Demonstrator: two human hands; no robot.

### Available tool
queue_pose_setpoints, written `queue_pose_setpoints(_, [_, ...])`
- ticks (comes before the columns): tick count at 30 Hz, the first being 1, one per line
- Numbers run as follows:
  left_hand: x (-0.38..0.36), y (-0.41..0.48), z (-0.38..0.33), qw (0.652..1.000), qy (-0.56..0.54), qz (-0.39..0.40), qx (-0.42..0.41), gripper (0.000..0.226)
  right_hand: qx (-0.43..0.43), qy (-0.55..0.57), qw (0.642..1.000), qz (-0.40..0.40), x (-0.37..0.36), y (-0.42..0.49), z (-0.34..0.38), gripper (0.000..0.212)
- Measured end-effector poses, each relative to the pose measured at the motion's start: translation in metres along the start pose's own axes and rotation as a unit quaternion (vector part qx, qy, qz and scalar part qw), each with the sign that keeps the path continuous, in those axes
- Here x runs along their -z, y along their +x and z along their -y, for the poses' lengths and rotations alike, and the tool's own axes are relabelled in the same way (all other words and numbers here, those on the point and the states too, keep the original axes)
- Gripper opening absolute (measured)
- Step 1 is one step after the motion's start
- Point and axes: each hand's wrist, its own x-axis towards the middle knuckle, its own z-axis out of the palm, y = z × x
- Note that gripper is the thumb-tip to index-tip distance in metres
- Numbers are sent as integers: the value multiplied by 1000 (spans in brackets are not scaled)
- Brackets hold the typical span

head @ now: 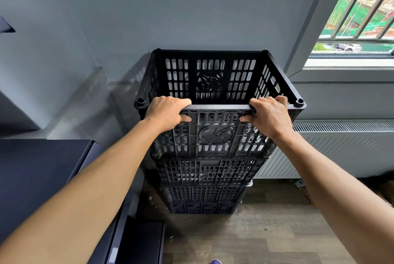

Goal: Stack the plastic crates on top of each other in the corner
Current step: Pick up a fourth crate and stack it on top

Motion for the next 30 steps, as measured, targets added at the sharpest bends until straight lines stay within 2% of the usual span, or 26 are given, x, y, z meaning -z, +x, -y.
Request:
queue_pose_setpoints(15, [-14,-4,-8,997,17,-69,15,27,-13,-40,999,21,4,4,4,48])
queue_pose_setpoints(21, [-10,-12,-21,997,6,-54,59,34,0,4,995,97,16,3,1,42])
queue_pose_setpoints(23, [-7,-12,-20,997,-27,-42,60,40,12,36,990,137,20,4,-5,53])
queue_pose_setpoints(27, [-1,-14,-25,994,-79,-18,78,47,30,95,983,156,25,3,-13,84])
queue_pose_setpoints(30, [3,-17,-33,988,-123,0,92,50,41,125,977,165,26,-2,-17,88])
